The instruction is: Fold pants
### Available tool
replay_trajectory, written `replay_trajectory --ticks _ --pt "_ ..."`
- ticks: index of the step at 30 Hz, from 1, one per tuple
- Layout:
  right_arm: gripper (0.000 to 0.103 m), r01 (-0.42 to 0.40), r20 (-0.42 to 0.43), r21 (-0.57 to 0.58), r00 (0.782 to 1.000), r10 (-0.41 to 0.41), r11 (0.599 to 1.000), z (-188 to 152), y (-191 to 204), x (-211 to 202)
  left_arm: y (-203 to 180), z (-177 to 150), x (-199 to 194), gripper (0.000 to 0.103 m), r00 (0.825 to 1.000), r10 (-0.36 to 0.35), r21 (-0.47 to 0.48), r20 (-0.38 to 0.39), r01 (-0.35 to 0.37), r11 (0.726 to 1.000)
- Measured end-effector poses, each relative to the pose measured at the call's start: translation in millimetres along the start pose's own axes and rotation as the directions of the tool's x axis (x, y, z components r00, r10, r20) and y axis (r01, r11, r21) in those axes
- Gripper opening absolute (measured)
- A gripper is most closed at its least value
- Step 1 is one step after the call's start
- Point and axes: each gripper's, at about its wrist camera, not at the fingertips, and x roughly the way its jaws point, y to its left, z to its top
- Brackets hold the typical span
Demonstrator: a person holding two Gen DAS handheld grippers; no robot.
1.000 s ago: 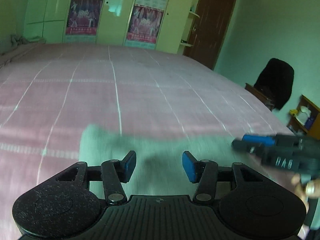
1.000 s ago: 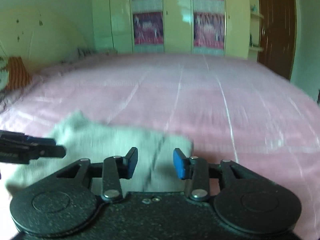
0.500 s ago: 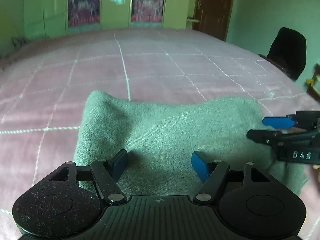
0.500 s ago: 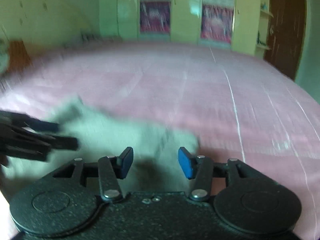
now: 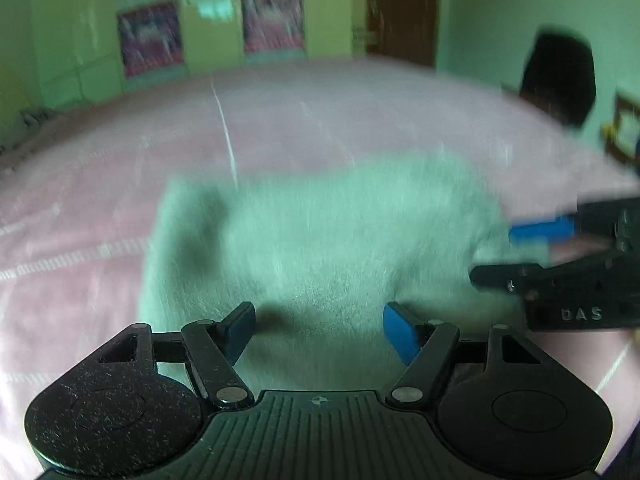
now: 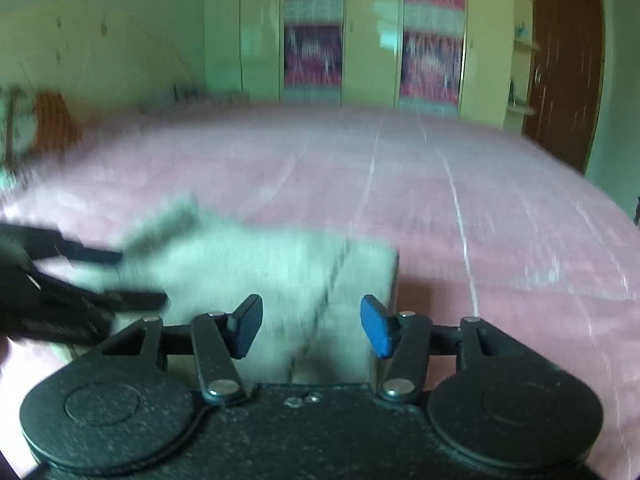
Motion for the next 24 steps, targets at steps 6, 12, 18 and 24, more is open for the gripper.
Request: replay_trajectory --ticks 6,12,18,24 --pt "0.063 0.013 -0.037 0.003 0.999 -0.013 1.000 -10 -3 3 15 -14 -40 0.074 0.993 0.031 -0.077 0.114 -0.023 0.997" --pt "0.066 -0.045 0.106 0.120 0.994 0.032 0.992 -22 -30 -39 60 -46 -58 0.074 0.991 0.098 -0.172 0.095 -0.081 0.982" --pt "0.077 -0.069 -0.023 0.298 0.997 0.080 0.952 -41 -54 -12 81 -45 -44 0.082 0.996 0.071 -0.216 0.045 -0.060 0.975" --pt "0.074 -0.194 0.073 0.480 0.981 0.181 0.856 -39 -83 -29 112 -39 -29 0.082 0.994 -0.109 -0.322 0.031 0.113 0.940"
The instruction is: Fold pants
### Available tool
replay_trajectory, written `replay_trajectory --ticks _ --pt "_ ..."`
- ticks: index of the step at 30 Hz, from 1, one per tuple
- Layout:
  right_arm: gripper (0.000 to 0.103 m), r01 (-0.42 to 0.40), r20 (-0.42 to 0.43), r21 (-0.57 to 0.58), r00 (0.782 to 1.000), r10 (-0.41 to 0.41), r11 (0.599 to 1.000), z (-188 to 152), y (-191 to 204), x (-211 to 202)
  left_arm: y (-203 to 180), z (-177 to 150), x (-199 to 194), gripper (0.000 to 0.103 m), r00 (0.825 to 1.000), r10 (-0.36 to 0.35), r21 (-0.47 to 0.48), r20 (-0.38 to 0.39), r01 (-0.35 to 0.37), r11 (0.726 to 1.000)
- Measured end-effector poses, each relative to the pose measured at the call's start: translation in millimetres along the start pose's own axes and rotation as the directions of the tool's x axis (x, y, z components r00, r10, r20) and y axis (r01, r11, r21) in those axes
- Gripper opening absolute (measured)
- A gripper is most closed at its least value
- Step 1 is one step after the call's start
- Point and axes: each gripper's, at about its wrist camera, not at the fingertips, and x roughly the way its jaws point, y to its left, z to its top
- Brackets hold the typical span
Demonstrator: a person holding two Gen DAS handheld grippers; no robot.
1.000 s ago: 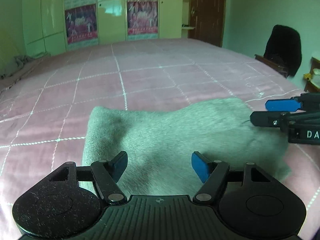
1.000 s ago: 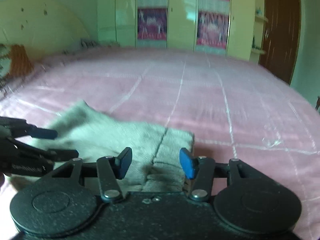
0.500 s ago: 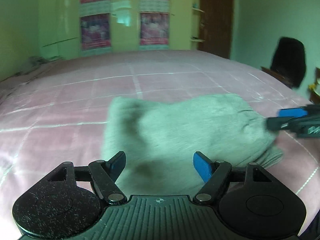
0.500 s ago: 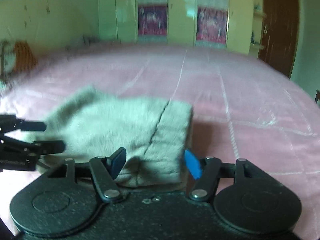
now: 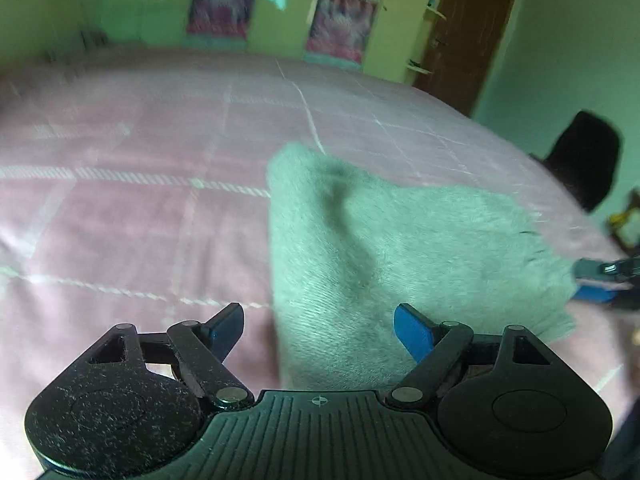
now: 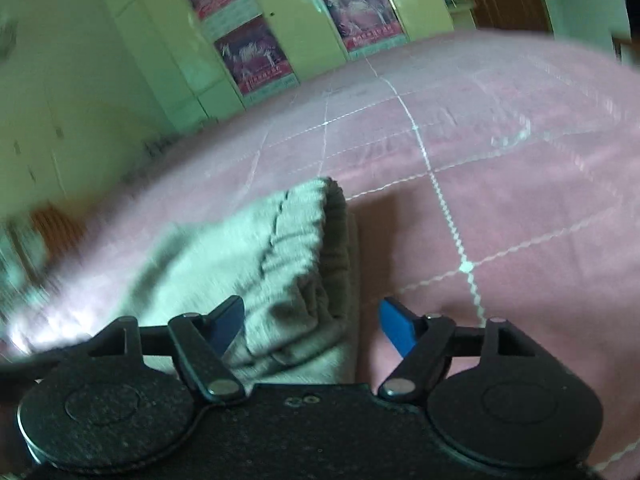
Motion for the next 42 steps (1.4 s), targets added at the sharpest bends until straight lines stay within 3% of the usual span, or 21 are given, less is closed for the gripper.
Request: replay_trajectory --ticks 2,4,6,9,11,13,17,19,21,24,28,31,34,38,39,40,41,42 --pt "0.076 -0.043 -0.035 0.108 0.998 0.047 0.993 6 -19 7 14 3 9 0.081 0.996 -0.082 -0.054 -0.033 0.080 0.995" --pt "0.076 -0.080 -0.061 0.183 0.994 0.093 0.980 9 -32 13 32 5 19 0.075 0.981 -0.183 -0.148 -0.061 0.172 0.974" --pt "0.075 -0.129 -0.093 0.258 0.983 0.157 0.958 10 -46 23 51 3 32 0.073 0.959 -0.276 -0.258 -0.071 0.249 0.934" --pt "0.075 -0.205 -0.116 0.371 0.957 0.264 0.906 13 -65 37 80 1 47 0.063 0.926 -0.375 -0.429 -0.040 0.323 0.843" --pt "0.075 -0.226 -0.145 0.397 0.942 0.304 0.890 18 -71 44 90 3 60 0.063 0.897 -0.441 -0.468 -0.039 0.374 0.801" --pt "0.075 -0.248 -0.184 0.385 0.923 0.337 0.889 22 -70 52 90 8 72 0.063 0.873 -0.485 -0.465 -0.049 0.410 0.785" --pt "0.074 -0.289 -0.257 0.306 0.892 0.371 0.907 26 -57 73 83 16 96 0.061 0.848 -0.529 -0.454 -0.028 0.461 0.763" --pt "0.073 -0.312 -0.274 0.274 0.881 0.385 0.910 27 -51 83 80 14 107 0.035 0.851 -0.524 -0.450 -0.015 0.462 0.764" --pt "0.066 -0.330 -0.264 0.275 0.877 0.401 0.903 29 -49 90 81 10 117 0.029 0.844 -0.536 -0.481 0.015 0.476 0.736" --pt "0.049 -0.345 -0.283 0.266 0.865 0.414 0.900 33 -46 103 79 11 119 0.026 0.843 -0.538 -0.485 0.026 0.481 0.730" --pt "0.045 -0.401 -0.289 0.252 0.837 0.464 0.881 54 -40 104 79 22 114 0.025 0.812 -0.573 -0.489 0.107 0.545 0.681" --pt "0.045 -0.462 -0.274 0.211 0.818 0.506 0.862 78 -27 103 80 47 114 0.025 0.800 -0.579 -0.452 0.155 0.579 0.678" --pt "0.044 -0.498 -0.265 0.159 0.810 0.523 0.853 110 -14 112 89 80 121 0.025 0.799 -0.568 -0.442 0.197 0.589 0.676" --pt "0.044 -0.511 -0.253 0.125 0.812 0.525 0.850 156 -5 148 102 133 136 0.025 0.814 -0.527 -0.381 0.243 0.580 0.720" --pt "0.044 -0.511 -0.245 0.131 0.814 0.527 0.850 167 -4 159 105 143 143 0.026 0.829 -0.501 -0.375 0.249 0.560 0.739" --pt "0.045 -0.505 -0.240 0.138 0.817 0.524 0.852 179 -3 172 109 151 150 0.031 0.857 -0.453 -0.374 0.246 0.515 0.772" --pt "0.053 -0.488 -0.236 0.144 0.828 0.509 0.861 187 -3 185 113 153 159 0.041 0.902 -0.372 -0.366 0.218 0.429 0.826" --pt "0.071 -0.441 -0.234 0.152 0.854 0.465 0.885 192 -7 200 113 151 170 0.065 0.950 -0.266 -0.367 0.161 0.308 0.878"
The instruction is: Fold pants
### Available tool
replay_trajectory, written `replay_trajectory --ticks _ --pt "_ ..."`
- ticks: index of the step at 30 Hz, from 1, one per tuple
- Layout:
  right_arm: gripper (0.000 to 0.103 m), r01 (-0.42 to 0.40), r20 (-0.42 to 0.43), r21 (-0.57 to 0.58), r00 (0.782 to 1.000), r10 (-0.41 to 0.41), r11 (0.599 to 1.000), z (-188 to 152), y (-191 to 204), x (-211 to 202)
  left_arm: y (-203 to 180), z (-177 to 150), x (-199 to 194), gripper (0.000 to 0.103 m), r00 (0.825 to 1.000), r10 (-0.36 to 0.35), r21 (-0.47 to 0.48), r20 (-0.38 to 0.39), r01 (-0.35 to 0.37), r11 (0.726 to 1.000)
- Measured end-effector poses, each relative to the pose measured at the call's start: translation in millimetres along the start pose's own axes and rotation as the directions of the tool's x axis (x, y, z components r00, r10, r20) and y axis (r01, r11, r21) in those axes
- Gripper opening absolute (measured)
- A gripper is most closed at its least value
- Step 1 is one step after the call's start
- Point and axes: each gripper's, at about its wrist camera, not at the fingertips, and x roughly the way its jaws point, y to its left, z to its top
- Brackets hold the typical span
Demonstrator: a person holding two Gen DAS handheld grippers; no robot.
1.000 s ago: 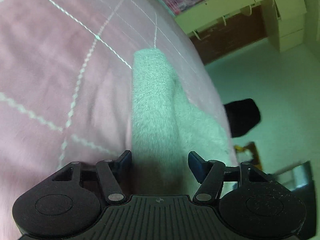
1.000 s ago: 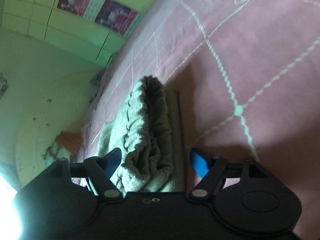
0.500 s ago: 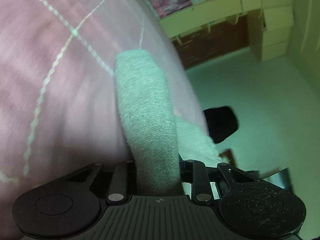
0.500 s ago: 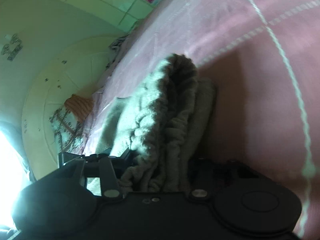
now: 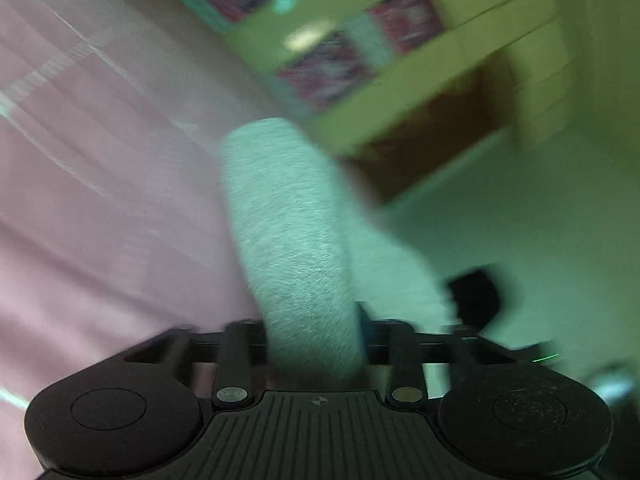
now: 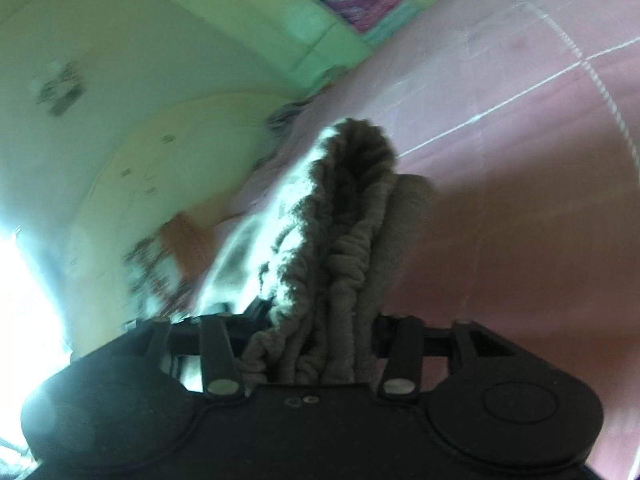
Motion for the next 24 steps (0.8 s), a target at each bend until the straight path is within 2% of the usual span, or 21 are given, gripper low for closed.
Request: replay_trajectory --ticks 1,2,3,5,8,11,12,14,15,16,17,19,21,22,24 --pt "0.080 0.084 0.002 0.037 0.996 -0.084 0.996 5 -11 9 4 -5 9 0.068 0.993 0.112 0.003 -0.034 -0.112 0.994" --pt "0.079 0.182 -0.027 0.084 0.983 -0.180 0.980 6 -24 20 3 -11 10 0.068 0.993 0.111 0.046 -0.038 -0.109 0.993" --pt "0.077 0.251 -0.082 0.122 0.967 -0.242 0.960 5 -36 30 -2 -17 7 0.068 0.993 0.116 0.109 -0.026 -0.112 0.988" --pt "0.078 0.208 -0.103 0.148 0.976 -0.194 0.967 -5 -45 35 -14 -29 5 0.068 0.989 0.149 0.213 -0.007 -0.144 0.966" --pt "0.076 0.228 -0.075 0.077 0.972 -0.222 0.971 -18 -40 35 -33 -35 3 0.070 0.975 0.221 0.262 0.027 -0.221 0.939" --pt "0.080 0.249 -0.032 0.115 0.969 -0.247 0.962 -22 -31 33 -52 -57 -5 0.085 0.950 0.305 0.300 0.059 -0.308 0.903" --pt "0.083 0.269 -0.021 0.092 0.963 -0.268 0.959 -27 -23 29 -58 -66 -16 0.090 0.945 0.319 0.302 0.074 -0.326 0.896" --pt "0.089 0.322 -0.006 0.000 0.947 -0.322 0.947 -48 -6 17 -66 -81 -36 0.091 0.937 0.336 0.287 0.091 -0.348 0.893" --pt "0.090 0.341 -0.009 -0.053 0.940 -0.342 0.938 -59 2 14 -65 -88 -45 0.100 0.938 0.333 0.271 0.096 -0.347 0.898" --pt "0.091 0.371 -0.011 -0.114 0.927 -0.375 0.922 -74 11 8 -68 -97 -53 0.103 0.937 0.341 0.278 0.071 -0.347 0.896" --pt "0.094 0.394 -0.005 -0.161 0.916 -0.400 0.905 -88 18 1 -71 -106 -61 0.103 0.924 0.377 0.307 0.062 -0.377 0.874" --pt "0.097 0.436 -0.001 -0.243 0.893 -0.450 0.866 -120 33 -12 -78 -131 -76 0.103 0.888 0.450 0.379 0.094 -0.450 0.809" --pt "0.100 0.470 0.014 -0.299 0.873 -0.488 0.831 -147 43 -31 -85 -153 -93 0.103 0.865 0.487 0.461 0.121 -0.483 0.744" --pt "0.100 0.489 0.031 -0.319 0.861 -0.507 0.812 -158 48 -40 -88 -164 -102 0.103 0.856 0.497 0.477 0.142 -0.500 0.723" --pt "0.100 0.564 0.082 -0.349 0.814 -0.575 0.748 -181 55 -60 -93 -178 -118 0.103 0.855 0.497 0.480 0.150 -0.503 0.719"
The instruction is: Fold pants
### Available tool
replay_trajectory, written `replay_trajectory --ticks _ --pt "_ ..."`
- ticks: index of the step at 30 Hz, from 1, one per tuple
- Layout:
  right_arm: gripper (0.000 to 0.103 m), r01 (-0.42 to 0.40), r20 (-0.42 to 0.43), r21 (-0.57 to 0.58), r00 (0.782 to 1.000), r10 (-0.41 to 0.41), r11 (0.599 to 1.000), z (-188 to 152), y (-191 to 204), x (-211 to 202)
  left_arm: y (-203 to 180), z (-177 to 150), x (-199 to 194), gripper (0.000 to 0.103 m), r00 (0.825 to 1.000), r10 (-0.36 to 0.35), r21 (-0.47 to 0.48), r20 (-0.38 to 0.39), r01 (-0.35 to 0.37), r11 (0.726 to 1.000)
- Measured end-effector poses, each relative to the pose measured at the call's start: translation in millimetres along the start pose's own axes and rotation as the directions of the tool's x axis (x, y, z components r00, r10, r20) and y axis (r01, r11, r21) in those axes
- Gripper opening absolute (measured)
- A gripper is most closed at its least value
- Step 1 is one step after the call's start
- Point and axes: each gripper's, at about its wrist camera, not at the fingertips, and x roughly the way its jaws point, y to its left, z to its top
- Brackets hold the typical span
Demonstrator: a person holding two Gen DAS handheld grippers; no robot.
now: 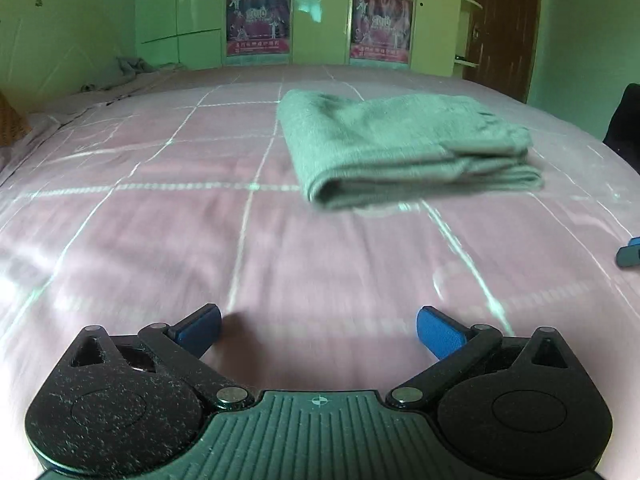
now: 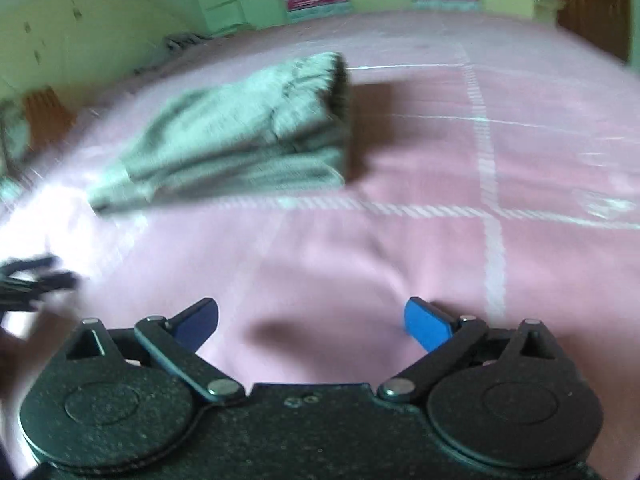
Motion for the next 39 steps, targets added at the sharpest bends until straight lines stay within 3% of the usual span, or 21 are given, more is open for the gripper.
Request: replay_trajectory --ticks 2,7,8,16,23,28,32,35,39 --pt "0.100 0.054 0.026 -0.005 0.998 -0.054 0.999 -20 3 -15 -1 -14 -14 0.103 1.000 0.011 0.019 0.013 -0.011 1.000" --pt "0.101 0.175 0.073 -0.075 0.983 -0.170 0.982 -56 17 -42 12 -37 -52 0.103 0.998 0.043 -0.037 0.037 -0.042 0.998" --pt "0.101 0.179 0.080 -0.066 0.982 -0.174 0.982 -59 20 -48 14 -53 -62 0.103 0.998 0.047 -0.042 0.038 -0.045 0.998" --pt "0.101 0.197 0.185 0.073 0.961 -0.207 0.978 -115 48 -98 -17 -76 -130 0.103 0.990 0.034 -0.031 0.134 -0.030 0.999" --pt "0.101 0.169 0.227 0.010 0.959 -0.167 0.986 -128 84 -126 -32 -87 -168 0.103 0.982 0.036 -0.038 0.188 -0.030 0.999" --pt "0.101 0.159 0.274 0.043 0.948 -0.165 0.986 -128 92 -148 -41 -96 -198 0.103 0.969 0.055 -0.036 0.242 -0.048 0.998" --pt "0.101 0.156 0.340 0.041 0.927 -0.161 0.987 -135 106 -172 -53 -99 -223 0.103 0.956 0.047 -0.029 0.289 -0.040 0.999" --pt "0.101 0.193 0.423 -0.037 0.892 -0.160 0.981 -137 130 -189 -67 -100 -229 0.103 0.952 0.043 0.033 0.302 -0.055 0.998" --pt "0.102 0.168 0.493 -0.044 0.861 -0.125 0.985 -139 149 -205 -74 -101 -236 0.103 0.953 0.028 0.028 0.301 -0.038 0.999"
